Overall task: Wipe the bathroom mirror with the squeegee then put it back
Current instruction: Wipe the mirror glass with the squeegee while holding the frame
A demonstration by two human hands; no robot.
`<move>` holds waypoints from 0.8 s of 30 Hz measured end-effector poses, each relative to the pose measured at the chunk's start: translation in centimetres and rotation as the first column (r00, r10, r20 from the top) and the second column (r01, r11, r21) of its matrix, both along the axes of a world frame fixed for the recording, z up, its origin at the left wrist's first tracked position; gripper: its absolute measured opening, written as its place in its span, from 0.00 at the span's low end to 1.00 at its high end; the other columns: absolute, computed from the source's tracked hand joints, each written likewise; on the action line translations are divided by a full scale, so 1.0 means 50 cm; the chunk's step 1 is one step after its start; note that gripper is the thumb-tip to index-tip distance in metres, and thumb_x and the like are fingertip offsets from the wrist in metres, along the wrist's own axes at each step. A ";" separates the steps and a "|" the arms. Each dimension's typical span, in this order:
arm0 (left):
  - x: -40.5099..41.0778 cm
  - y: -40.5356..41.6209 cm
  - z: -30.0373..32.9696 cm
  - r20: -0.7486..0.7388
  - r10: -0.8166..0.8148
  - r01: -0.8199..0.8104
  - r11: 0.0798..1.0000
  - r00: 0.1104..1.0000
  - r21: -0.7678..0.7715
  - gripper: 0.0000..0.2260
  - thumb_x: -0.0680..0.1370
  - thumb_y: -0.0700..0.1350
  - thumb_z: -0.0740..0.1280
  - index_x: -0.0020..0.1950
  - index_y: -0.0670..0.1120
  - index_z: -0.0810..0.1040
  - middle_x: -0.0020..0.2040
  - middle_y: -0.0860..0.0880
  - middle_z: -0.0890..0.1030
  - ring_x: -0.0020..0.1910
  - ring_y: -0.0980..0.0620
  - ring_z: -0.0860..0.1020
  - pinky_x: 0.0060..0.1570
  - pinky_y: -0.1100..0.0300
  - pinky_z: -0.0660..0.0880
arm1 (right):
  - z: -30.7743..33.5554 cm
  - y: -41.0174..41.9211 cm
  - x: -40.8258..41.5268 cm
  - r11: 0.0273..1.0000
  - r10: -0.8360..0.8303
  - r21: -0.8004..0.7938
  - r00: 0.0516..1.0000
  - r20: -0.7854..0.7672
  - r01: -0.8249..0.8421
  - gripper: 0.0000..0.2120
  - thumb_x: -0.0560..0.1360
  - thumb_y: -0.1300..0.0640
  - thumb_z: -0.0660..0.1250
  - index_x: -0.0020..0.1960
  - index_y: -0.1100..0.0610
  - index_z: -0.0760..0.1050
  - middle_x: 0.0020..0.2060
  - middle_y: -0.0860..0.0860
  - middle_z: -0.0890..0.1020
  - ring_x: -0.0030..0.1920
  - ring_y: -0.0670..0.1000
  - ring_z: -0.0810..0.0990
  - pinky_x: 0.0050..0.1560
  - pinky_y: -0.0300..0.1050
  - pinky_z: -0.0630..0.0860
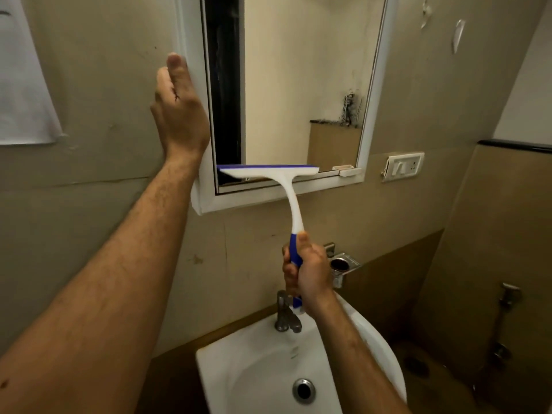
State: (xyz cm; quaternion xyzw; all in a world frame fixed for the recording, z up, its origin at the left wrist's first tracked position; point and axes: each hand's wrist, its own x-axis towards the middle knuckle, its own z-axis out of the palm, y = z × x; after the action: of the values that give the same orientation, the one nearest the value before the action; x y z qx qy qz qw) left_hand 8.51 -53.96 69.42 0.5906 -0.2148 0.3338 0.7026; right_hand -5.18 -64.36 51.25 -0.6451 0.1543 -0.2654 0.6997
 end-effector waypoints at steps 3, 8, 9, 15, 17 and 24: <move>0.002 0.000 0.005 0.001 -0.003 0.003 1.000 1.000 -0.001 0.15 0.85 0.50 0.49 0.38 0.59 0.60 0.34 0.62 0.63 0.27 0.81 0.65 0.32 0.83 0.61 | 0.050 -0.005 0.005 1.000 0.004 -0.030 0.999 0.041 -0.002 0.23 0.80 0.41 0.52 0.39 0.55 0.73 0.25 0.48 0.70 0.23 0.46 0.64 0.24 0.40 0.61; -0.005 0.004 0.008 -0.002 -0.026 0.026 0.999 1.000 0.026 0.15 0.85 0.49 0.48 0.38 0.59 0.61 0.34 0.61 0.62 0.26 0.80 0.65 0.29 0.84 0.61 | 0.115 -0.009 0.017 1.000 0.021 -0.014 0.995 0.094 -0.019 0.23 0.80 0.40 0.52 0.41 0.55 0.74 0.25 0.47 0.71 0.23 0.46 0.65 0.24 0.41 0.62; -0.003 0.005 0.007 -0.001 -0.026 0.026 0.999 1.000 0.025 0.15 0.85 0.50 0.48 0.38 0.59 0.61 0.34 0.61 0.63 0.26 0.80 0.65 0.29 0.84 0.61 | 0.104 -0.006 0.017 1.000 0.016 -0.010 0.996 0.085 -0.016 0.23 0.80 0.40 0.52 0.41 0.55 0.73 0.25 0.47 0.71 0.23 0.46 0.65 0.24 0.40 0.62; 0.009 0.005 0.006 0.006 0.008 -0.008 0.999 1.000 0.036 0.15 0.85 0.50 0.48 0.38 0.58 0.62 0.34 0.60 0.65 0.27 0.79 0.67 0.29 0.82 0.63 | 0.080 0.018 0.025 0.999 0.004 0.048 0.993 0.118 -0.010 0.22 0.80 0.40 0.52 0.41 0.56 0.73 0.24 0.47 0.70 0.23 0.46 0.64 0.23 0.41 0.62; 0.011 0.006 0.006 0.005 0.010 -0.011 0.998 1.000 0.060 0.15 0.85 0.50 0.48 0.39 0.57 0.63 0.34 0.60 0.64 0.26 0.78 0.67 0.28 0.82 0.64 | 0.148 0.024 0.042 0.999 0.016 0.033 0.982 0.189 -0.023 0.23 0.80 0.39 0.52 0.41 0.55 0.73 0.24 0.47 0.69 0.23 0.46 0.63 0.23 0.43 0.60; 0.044 0.003 -0.003 0.053 0.019 -0.023 0.997 0.998 0.068 0.16 0.84 0.52 0.48 0.46 0.46 0.70 0.32 0.54 0.66 0.26 0.68 0.69 0.25 0.75 0.65 | 0.418 0.022 0.098 0.996 0.090 -0.065 0.904 0.418 -0.069 0.24 0.80 0.37 0.52 0.43 0.56 0.73 0.25 0.48 0.71 0.22 0.47 0.66 0.23 0.40 0.66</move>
State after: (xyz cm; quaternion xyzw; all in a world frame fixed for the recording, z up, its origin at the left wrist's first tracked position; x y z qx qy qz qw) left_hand 10.71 -53.79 69.29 0.6076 -0.2382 0.3488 0.6726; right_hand -0.27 -63.26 72.16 -0.5952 -0.0329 -0.3729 0.7110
